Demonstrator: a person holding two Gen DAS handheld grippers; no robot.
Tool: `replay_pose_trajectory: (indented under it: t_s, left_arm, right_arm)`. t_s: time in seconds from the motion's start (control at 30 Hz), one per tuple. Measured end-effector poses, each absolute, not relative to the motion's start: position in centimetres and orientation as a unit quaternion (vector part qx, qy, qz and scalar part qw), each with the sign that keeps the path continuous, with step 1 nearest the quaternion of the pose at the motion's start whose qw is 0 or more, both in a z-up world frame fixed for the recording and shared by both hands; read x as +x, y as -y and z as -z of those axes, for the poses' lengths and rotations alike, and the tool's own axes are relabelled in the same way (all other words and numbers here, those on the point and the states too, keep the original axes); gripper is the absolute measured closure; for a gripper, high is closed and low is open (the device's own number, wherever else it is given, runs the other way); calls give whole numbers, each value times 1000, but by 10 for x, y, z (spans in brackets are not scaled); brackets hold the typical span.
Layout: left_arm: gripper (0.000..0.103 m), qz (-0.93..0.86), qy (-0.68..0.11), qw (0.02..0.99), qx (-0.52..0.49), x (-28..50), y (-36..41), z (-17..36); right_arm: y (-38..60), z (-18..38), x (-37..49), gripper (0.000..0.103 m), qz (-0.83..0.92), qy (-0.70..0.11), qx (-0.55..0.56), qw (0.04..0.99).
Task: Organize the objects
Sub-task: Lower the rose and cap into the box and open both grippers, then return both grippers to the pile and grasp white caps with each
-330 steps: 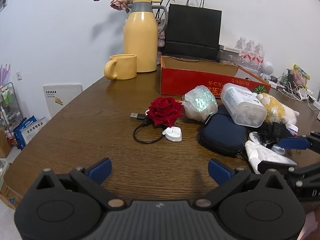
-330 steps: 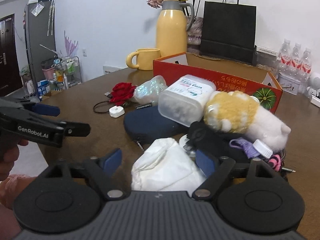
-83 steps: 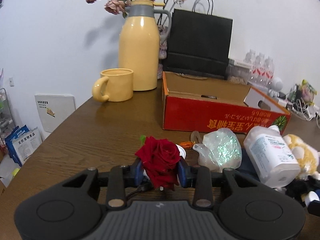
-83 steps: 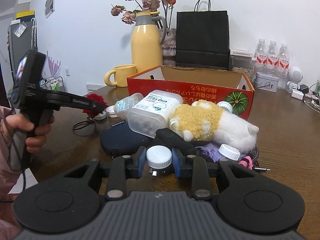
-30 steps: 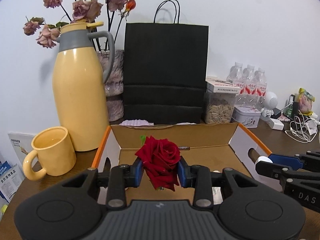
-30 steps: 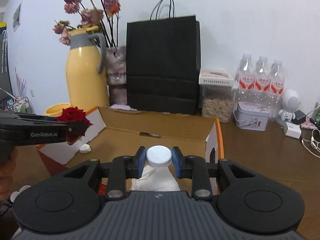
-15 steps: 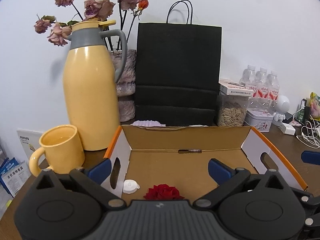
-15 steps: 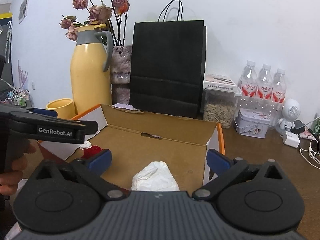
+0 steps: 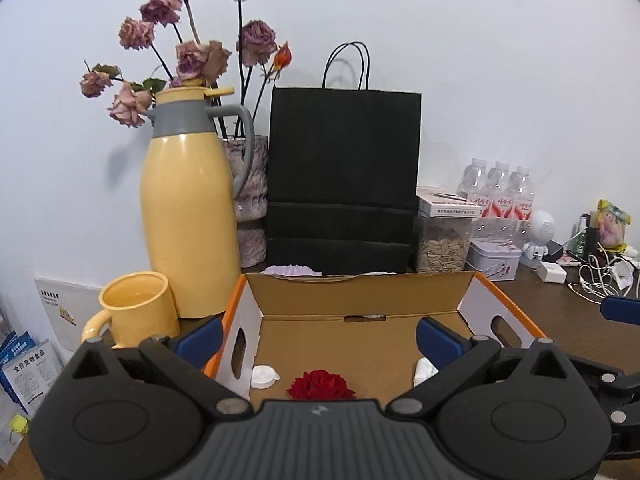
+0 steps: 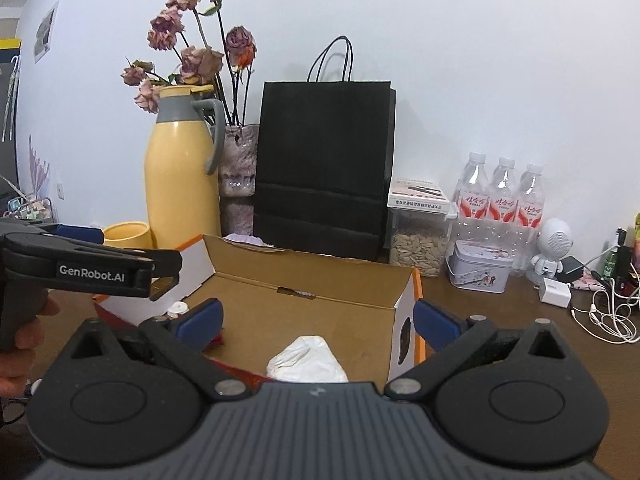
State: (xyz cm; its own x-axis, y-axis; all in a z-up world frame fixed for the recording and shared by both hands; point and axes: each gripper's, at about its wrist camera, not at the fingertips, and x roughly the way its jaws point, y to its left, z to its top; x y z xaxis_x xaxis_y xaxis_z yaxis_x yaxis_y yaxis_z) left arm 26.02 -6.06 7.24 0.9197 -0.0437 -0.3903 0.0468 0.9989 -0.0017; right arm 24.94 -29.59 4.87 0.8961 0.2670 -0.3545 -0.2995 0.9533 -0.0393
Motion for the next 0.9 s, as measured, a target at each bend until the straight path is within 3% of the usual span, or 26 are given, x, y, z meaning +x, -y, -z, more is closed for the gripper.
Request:
replay_pose_trajectory:
  t_s: [0.9]
  left_arm:
    - [0,16,-181,983,10,120,7,-79]
  right_arm:
    - [284,-43,123,0,-138,-186,-44,972]
